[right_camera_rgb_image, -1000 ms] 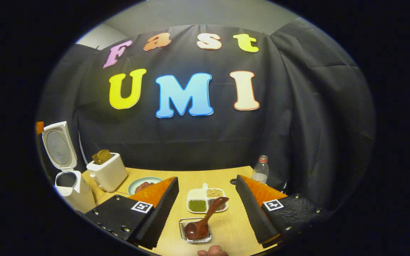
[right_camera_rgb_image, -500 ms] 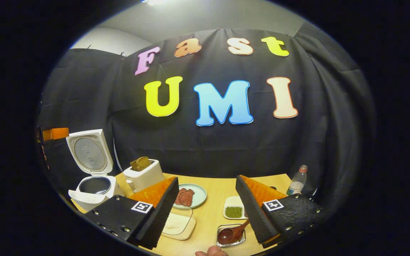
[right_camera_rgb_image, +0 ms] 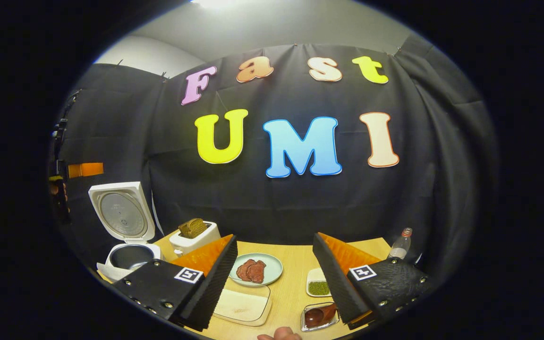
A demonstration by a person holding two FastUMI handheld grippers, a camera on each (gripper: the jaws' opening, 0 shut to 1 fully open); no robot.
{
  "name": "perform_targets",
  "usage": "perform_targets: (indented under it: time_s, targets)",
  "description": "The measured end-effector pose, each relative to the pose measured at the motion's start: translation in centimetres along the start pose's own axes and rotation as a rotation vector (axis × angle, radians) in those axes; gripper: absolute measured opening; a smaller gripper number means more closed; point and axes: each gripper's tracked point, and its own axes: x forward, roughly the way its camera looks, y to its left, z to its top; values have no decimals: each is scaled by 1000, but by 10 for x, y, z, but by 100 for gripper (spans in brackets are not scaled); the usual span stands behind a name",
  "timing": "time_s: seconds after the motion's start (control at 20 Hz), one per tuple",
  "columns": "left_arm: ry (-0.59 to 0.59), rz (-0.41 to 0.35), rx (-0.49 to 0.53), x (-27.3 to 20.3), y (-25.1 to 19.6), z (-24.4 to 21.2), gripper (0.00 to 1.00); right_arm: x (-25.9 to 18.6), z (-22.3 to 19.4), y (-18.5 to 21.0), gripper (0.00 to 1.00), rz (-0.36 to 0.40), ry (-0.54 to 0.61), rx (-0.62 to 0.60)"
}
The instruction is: Close the left gripper, press the button to open the rice cooker; take a wooden spoon from the chopstick holder with the right hand, scoop a spoonful of rice and pour it into the rice cooker, then put the wooden spoon back into the chopstick holder.
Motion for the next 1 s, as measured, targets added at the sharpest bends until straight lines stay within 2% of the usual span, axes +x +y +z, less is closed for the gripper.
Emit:
perform_targets:
  time_s: [0.15,0.35,0.55,0.65,0.9,1.0]
  targets:
    - [1,35,10,42,27,20,97,-3,2,6,97,-5,-2,-2]
    - [54,69,1,83,51,13,99,-4,5,3,97,-17,-1,-7]
    - [102,103,-86,122,71,3,97,-5,10,-3,97,-27,-7,-12]
    - [139,127,-86,135,80,-12,96,-5,10,-5,97,-19,-2,-20]
    - [252,123,-160,152,72,-51,96,-1,20,-6,97,-5,-17,-35]
    - [265,140,-110,150,74,-57,95,1,21,-8,97,-3,-19,-21]
